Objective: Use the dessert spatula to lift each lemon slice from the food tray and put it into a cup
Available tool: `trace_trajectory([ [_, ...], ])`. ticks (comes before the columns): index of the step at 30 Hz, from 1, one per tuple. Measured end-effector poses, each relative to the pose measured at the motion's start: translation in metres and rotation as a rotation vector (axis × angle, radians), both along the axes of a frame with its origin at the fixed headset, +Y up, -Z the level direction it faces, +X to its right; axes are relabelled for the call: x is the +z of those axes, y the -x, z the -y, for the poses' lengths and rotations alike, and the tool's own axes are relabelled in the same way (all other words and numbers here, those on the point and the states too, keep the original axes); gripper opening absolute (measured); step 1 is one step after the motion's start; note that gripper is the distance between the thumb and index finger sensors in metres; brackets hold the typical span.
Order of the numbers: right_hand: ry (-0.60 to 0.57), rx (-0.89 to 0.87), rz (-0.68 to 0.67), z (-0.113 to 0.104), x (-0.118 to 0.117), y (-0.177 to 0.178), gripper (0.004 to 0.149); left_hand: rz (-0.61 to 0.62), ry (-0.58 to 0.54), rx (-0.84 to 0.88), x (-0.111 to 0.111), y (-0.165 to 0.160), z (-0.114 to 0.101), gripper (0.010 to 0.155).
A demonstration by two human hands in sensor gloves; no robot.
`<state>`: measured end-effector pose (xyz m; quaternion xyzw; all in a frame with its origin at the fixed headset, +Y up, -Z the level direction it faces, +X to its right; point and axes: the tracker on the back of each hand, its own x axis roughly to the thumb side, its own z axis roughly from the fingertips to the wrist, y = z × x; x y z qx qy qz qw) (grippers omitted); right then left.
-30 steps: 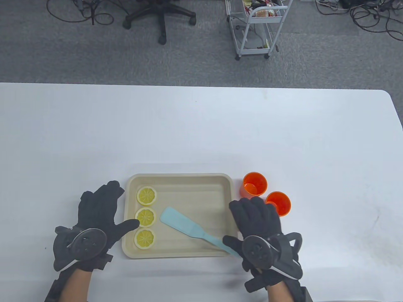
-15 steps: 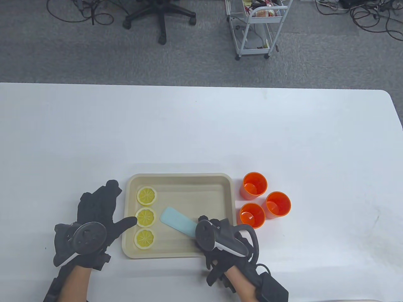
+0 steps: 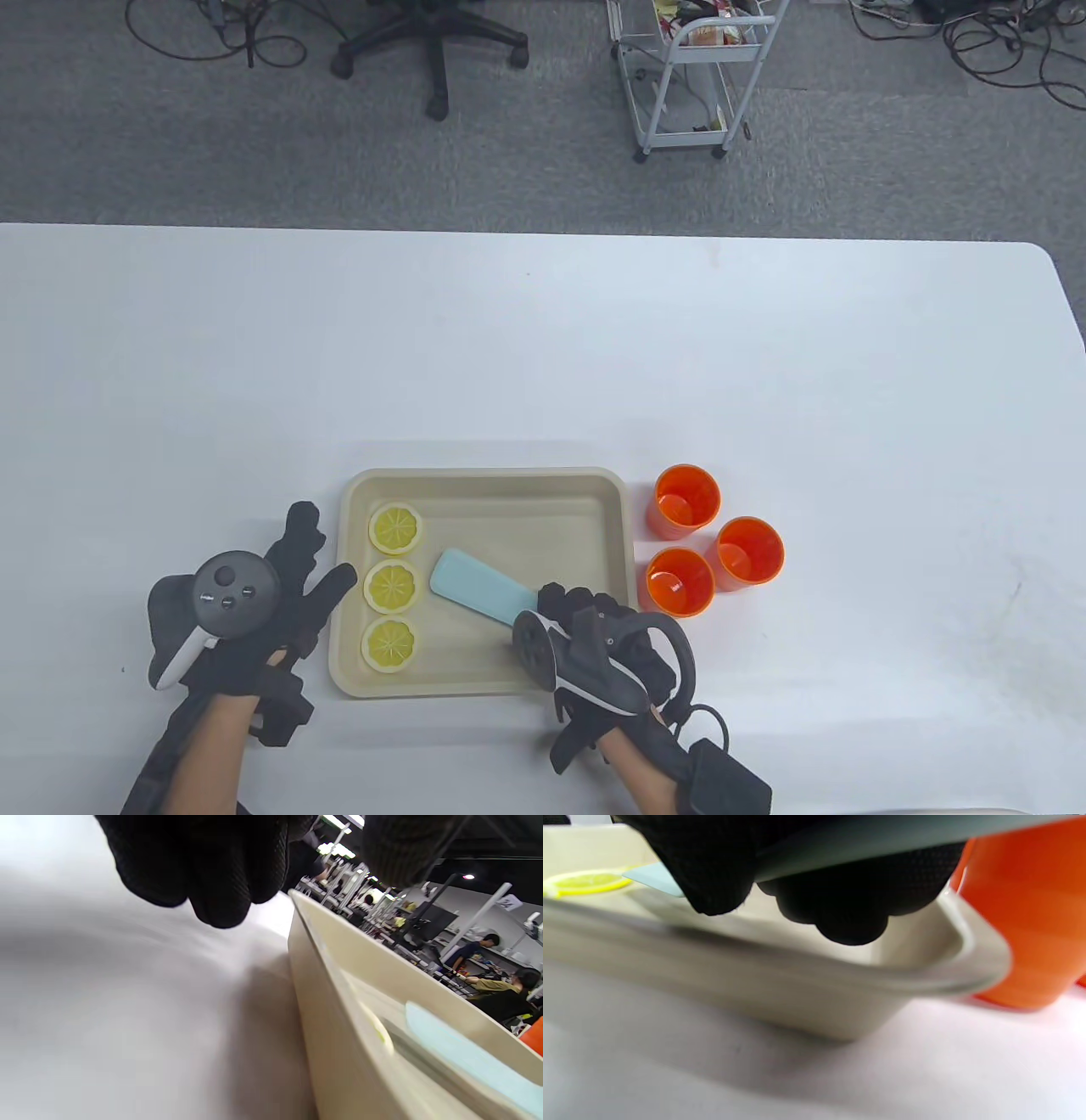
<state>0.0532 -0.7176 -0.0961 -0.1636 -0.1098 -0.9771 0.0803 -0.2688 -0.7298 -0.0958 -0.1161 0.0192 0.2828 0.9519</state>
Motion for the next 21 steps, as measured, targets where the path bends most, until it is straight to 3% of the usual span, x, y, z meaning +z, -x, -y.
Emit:
trace_trajectory([
  [4, -0.032, -0.023, 0.004, -0.004, 0.001, -0.001, 0.06, -0.004, 0.109, -0.011, -0.004, -0.003, 0.009, 0.084],
  [9, -0.014, -0.036, 0.019, -0.008, -0.002, -0.002, 0.059, 0.029, 0.129, -0.098, -0.008, -0.01, 0.014, 0.082],
  [21, 0.087, 0.056, 0.083, -0.009, -0.022, 0.022, 0.058, 0.036, 0.112, -0.119, -0.011, -0.013, 0.011, 0.075],
])
